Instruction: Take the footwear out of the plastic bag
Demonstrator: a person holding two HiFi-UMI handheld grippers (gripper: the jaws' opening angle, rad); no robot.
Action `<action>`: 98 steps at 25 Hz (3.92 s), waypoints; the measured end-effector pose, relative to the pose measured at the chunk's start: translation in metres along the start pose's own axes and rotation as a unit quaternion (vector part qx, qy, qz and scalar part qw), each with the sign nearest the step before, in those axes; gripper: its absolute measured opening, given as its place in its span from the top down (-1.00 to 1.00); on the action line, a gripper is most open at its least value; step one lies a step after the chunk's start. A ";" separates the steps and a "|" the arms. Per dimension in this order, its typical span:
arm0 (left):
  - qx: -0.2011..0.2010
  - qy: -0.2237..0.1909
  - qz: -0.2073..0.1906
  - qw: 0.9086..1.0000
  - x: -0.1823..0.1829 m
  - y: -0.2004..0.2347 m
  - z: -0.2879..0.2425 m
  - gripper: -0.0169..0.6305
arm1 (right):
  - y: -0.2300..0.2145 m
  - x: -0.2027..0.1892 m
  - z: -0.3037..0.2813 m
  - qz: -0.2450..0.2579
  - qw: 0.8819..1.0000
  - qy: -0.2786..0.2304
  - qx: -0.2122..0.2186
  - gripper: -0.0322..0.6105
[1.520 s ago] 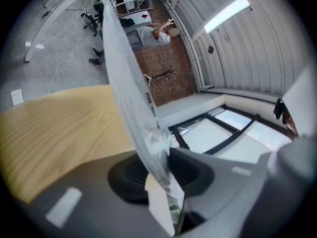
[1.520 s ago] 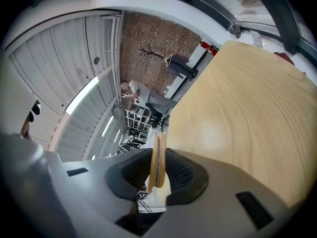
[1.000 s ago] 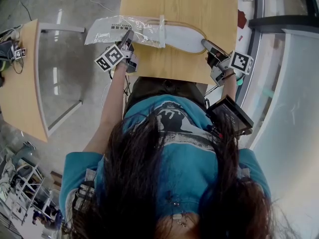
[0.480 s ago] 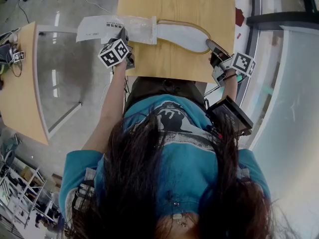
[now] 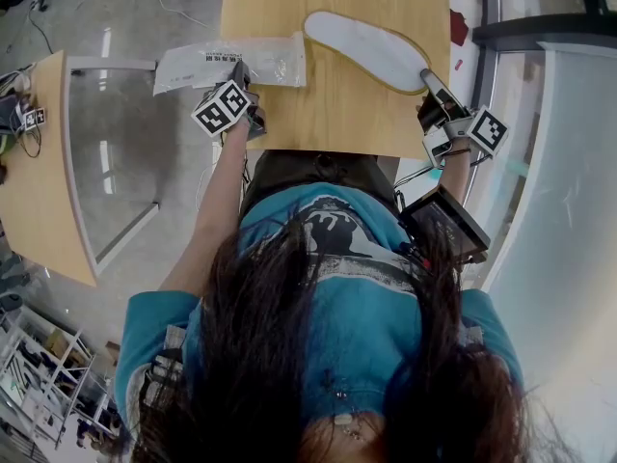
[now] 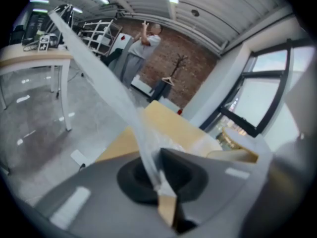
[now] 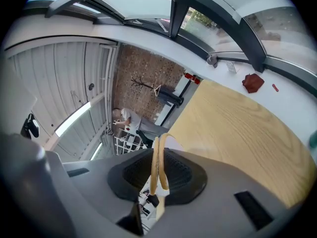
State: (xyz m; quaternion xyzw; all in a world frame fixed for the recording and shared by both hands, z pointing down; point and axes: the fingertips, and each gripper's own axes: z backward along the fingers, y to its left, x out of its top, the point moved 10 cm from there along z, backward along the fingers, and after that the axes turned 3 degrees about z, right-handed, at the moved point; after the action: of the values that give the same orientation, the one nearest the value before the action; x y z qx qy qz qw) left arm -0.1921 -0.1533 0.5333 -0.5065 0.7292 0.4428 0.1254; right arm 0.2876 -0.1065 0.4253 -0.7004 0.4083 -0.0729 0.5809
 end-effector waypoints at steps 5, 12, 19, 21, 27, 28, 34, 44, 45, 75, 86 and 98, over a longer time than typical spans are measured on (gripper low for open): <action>-0.025 0.026 0.043 0.998 -0.015 -0.015 -0.018 0.95 | 0.012 0.009 -0.010 0.000 0.999 -0.012 0.030 0.68; -0.062 0.061 0.104 0.991 -0.033 -0.048 -0.052 0.94 | 0.018 0.005 -0.019 -0.041 0.996 -0.022 0.072 0.68; -0.098 0.081 0.173 0.977 -0.038 -0.075 -0.087 0.94 | 0.018 0.006 -0.015 -0.044 0.997 -0.042 0.054 0.68; -0.109 0.094 0.173 0.974 -0.042 -0.086 -0.094 0.91 | 0.016 0.006 -0.009 -0.050 0.996 -0.049 0.052 0.68; -0.159 0.124 0.192 0.960 -0.044 -0.103 -0.107 0.12 | 0.009 0.007 -0.005 -0.059 0.996 -0.058 0.042 0.68; -0.161 0.129 0.196 0.959 -0.044 -0.106 -0.107 0.06 | 0.008 0.007 -0.005 -0.061 0.996 -0.059 0.042 0.68; -0.099 0.160 0.282 0.941 -0.041 -0.103 -0.082 -0.14 | 0.009 0.002 -0.015 -0.072 0.995 -0.055 0.049 0.68; -0.101 0.171 0.186 0.962 -0.036 -0.087 -0.032 -0.14 | 0.001 -0.024 -0.052 -0.103 0.993 -0.027 0.057 0.68; -0.105 0.168 0.181 0.963 -0.035 -0.083 -0.024 -0.14 | 0.001 -0.030 -0.056 -0.109 0.992 -0.028 0.056 0.68; -0.184 -0.008 -0.008 0.983 0.030 -0.064 0.056 0.12 | -0.022 -0.082 -0.074 0.029 0.982 0.001 -0.187 0.21; -0.249 -0.021 -0.107 0.962 0.024 -0.049 0.070 0.63 | 0.023 -0.130 -0.076 0.038 0.997 0.018 -0.072 0.22; -0.239 -0.020 -0.151 0.959 -0.022 -0.061 0.085 0.98 | 0.008 -0.165 -0.041 0.030 0.996 0.046 -0.065 0.65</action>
State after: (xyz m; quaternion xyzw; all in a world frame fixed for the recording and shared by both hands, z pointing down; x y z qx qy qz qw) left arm -0.1524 -0.0799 0.4667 -0.6168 0.5146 0.5901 0.0805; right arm 0.1520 -0.0284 0.4930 -0.7200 0.4592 -0.0610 0.5167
